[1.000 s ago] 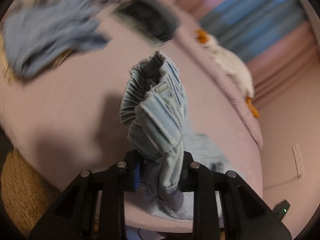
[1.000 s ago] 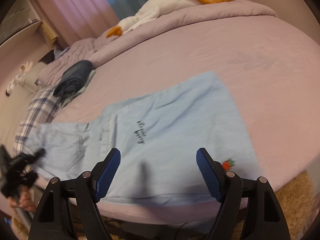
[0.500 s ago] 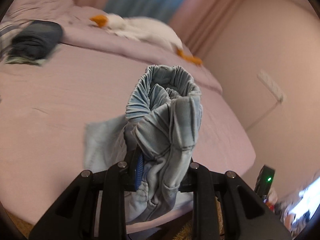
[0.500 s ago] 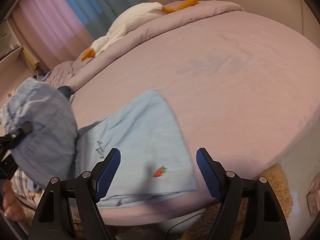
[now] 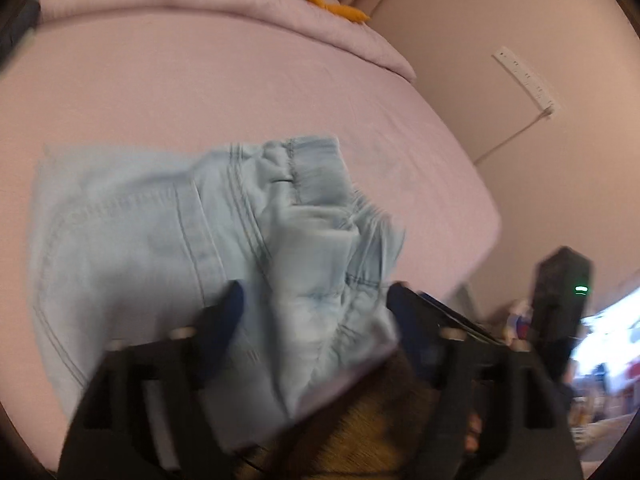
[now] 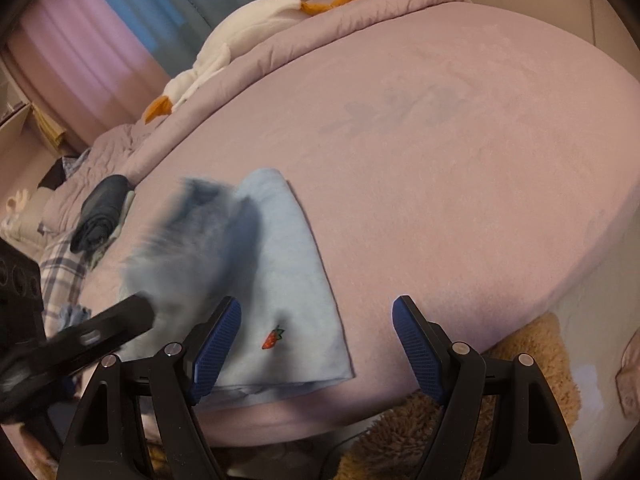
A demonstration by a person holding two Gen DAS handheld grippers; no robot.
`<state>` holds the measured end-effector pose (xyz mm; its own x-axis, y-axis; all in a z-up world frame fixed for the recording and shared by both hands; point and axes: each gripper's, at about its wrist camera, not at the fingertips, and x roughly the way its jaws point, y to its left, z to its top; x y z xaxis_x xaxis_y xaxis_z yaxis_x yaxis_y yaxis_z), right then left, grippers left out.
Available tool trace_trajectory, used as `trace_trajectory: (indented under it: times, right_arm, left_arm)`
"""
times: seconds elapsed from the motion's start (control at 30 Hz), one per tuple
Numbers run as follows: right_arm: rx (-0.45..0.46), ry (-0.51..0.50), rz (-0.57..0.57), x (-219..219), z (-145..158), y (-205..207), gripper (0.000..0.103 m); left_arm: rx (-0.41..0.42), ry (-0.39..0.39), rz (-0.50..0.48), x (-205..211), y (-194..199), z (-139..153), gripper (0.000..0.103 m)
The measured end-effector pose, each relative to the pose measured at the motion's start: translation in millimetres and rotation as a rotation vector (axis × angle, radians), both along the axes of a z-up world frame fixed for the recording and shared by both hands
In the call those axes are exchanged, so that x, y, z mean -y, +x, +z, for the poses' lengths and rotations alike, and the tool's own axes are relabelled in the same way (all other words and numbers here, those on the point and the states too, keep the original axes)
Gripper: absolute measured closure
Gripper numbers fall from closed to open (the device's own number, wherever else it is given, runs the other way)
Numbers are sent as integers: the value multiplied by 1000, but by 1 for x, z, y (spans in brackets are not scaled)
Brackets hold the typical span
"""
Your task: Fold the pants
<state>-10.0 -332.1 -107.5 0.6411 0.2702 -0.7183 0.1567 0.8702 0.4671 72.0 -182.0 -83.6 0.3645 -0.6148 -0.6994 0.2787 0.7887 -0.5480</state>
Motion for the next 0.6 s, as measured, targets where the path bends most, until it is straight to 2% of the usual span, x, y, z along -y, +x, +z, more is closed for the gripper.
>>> trace_trajectory:
  times: [0.07,0.1,0.23,0.3,0.4,0.6]
  right_arm:
    - [-1,2,-1,2,0,0,25]
    - [-1,2,1,2,1,2,25]
    - [10,1,11,1,3,2,25]
    - [12,7,24,-3,5,5,23]
    - [27,25,64,-12,9,10,19]
    - [30,47,202,-46,6,32,18]
  left_arm:
    - [-14,-61,9,-10,-3,5,20]
    - [-11,-59,17,-12,-5,7,19]
    - [43,12,113,-38,-22,20,11]
    - [63,75,184,-54,-26,20,11]
    - [51,156,284,-83,-33,14,11]
    - [-25,157,415,-124,-43,-7,11]
